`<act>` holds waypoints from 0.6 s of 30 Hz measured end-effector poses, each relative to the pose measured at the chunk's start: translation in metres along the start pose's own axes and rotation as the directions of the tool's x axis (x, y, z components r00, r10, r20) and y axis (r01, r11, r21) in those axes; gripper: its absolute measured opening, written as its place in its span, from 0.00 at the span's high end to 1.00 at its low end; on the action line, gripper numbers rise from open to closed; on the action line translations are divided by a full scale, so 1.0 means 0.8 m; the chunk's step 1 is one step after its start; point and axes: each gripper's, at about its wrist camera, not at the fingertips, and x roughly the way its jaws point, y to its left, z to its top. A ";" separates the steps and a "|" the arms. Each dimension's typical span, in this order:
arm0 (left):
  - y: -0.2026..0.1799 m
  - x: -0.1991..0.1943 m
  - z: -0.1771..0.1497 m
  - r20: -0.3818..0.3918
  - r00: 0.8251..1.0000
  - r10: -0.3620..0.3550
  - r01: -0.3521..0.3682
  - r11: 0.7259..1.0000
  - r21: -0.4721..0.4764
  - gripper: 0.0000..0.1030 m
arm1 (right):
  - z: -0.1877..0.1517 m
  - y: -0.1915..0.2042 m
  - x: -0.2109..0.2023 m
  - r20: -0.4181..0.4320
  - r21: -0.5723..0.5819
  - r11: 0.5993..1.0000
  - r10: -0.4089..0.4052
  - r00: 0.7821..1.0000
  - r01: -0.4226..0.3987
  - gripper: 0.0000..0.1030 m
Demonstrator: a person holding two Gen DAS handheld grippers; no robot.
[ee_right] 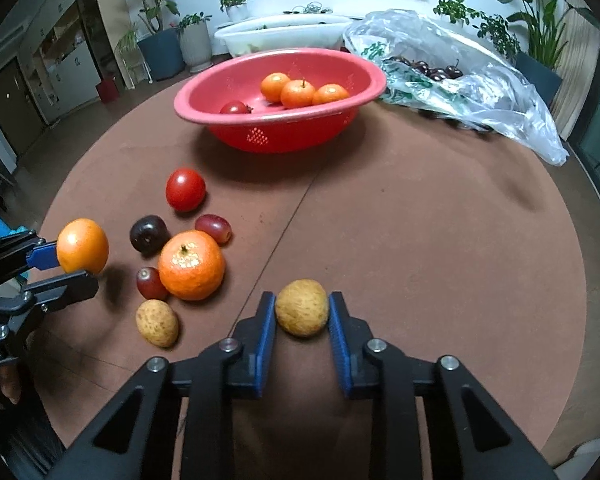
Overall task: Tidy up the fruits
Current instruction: 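Grasp an orange with the left tool while the right tool grasps a small brown fruit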
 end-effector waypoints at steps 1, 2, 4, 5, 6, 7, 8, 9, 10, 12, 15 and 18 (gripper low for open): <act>0.001 -0.003 0.004 0.006 1.000 0.001 -0.001 1.000 -0.002 0.65 | 0.001 -0.001 -0.005 0.011 0.006 1.000 0.002 1.000 -0.002 0.72; 0.002 -0.004 0.008 0.011 1.000 0.004 -0.004 1.000 -0.003 0.65 | 0.004 -0.003 -0.011 0.026 0.017 1.000 0.006 1.000 -0.007 0.72; 0.004 -0.007 0.020 0.022 1.000 0.014 -0.014 1.000 0.003 0.65 | 0.013 -0.009 -0.024 0.052 0.045 0.999 0.022 0.998 -0.025 0.72; 0.005 -0.010 0.030 0.031 0.999 0.020 -0.020 1.000 0.009 0.65 | 0.020 -0.013 -0.032 0.068 0.059 0.998 0.033 0.997 -0.037 0.72; 0.005 -0.011 0.038 0.040 0.999 0.025 -0.026 1.000 0.013 0.65 | 0.032 -0.018 -0.042 0.095 0.073 0.996 0.046 0.994 -0.053 0.72; 0.006 -0.014 0.049 0.051 0.998 0.031 -0.032 0.999 0.018 0.65 | 0.040 -0.021 -0.050 0.114 0.079 0.995 0.052 0.992 -0.062 0.72; 0.006 -0.016 0.064 0.064 0.997 0.037 -0.039 0.999 0.026 0.64 | 0.051 -0.024 -0.059 0.137 0.084 0.994 0.057 0.989 -0.069 0.72; 0.006 -0.017 0.072 0.070 0.997 0.041 -0.043 0.999 0.031 0.65 | 0.063 -0.026 -0.068 0.159 0.085 0.993 0.063 0.985 -0.077 0.72; 0.006 -0.016 0.085 0.075 0.996 0.047 -0.050 0.998 0.040 0.64 | 0.076 -0.028 -0.076 0.177 0.085 0.993 0.069 0.982 -0.085 0.72; 0.005 -0.009 0.110 0.081 0.995 0.059 -0.065 0.996 0.065 0.64 | 0.103 -0.031 -0.086 0.207 0.083 0.991 0.083 0.975 -0.102 0.72; 0.007 0.009 0.145 0.076 0.994 0.078 -0.085 0.992 0.092 0.64 | 0.137 -0.030 -0.088 0.229 0.070 0.991 0.099 0.968 -0.118 0.72; 0.014 0.031 0.178 0.059 0.994 0.092 -0.098 0.990 0.105 0.64 | 0.163 -0.029 -0.068 0.213 0.055 0.992 0.097 0.972 -0.111 0.72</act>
